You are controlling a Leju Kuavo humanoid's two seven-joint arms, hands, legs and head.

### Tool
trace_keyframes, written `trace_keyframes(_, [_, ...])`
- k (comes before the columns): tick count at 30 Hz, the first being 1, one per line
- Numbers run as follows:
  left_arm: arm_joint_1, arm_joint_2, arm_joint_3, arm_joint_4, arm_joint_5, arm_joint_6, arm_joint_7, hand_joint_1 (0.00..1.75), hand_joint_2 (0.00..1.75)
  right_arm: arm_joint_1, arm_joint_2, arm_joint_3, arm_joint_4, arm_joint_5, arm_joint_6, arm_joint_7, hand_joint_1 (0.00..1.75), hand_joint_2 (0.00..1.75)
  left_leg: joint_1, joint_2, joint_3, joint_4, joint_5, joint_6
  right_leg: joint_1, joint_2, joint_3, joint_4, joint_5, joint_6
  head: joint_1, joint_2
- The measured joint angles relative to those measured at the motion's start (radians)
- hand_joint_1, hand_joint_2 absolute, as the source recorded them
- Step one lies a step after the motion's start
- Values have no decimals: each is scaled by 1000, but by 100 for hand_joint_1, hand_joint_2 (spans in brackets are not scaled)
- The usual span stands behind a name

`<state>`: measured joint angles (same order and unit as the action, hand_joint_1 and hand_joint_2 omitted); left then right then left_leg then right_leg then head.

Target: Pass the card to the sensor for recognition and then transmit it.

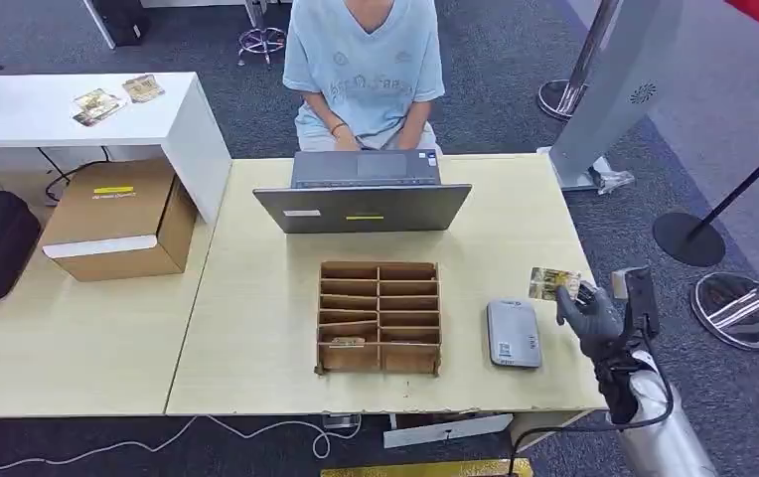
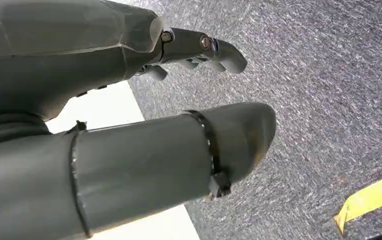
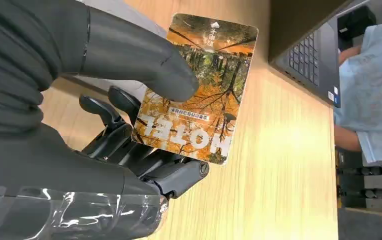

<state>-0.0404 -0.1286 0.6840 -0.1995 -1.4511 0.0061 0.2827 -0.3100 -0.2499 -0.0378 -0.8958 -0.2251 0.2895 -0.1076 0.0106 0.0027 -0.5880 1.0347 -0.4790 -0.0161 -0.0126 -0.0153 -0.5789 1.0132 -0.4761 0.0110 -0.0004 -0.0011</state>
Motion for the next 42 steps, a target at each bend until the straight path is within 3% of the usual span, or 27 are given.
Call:
trace_keyframes(10, [1,2,13,0,15,2,-2,0,0,-99,-21,75,137,-3,-10,-14,175,175,0,0,0,0,0,0,0,0,0,0,1,0,0,0])
trace_keyframes(18, [2,5,18,0,13,3,-19,0,0,-106,-51,86,189,-14,-32,-41,175,175,0,0,0,0,0,0,0,0,0,0,1,0,0,0])
trace_keyframes(29, [5,5,19,0,15,11,-17,0,0,-73,-97,86,190,10,-60,-29,175,175,0,0,0,0,0,0,0,0,0,0,1,0,0,0])
trace_keyframes(42, [5,5,26,0,21,12,-15,0,0,-74,-120,86,174,35,-30,-13,175,175,0,0,0,0,0,0,0,0,0,0,1,0,0,0])
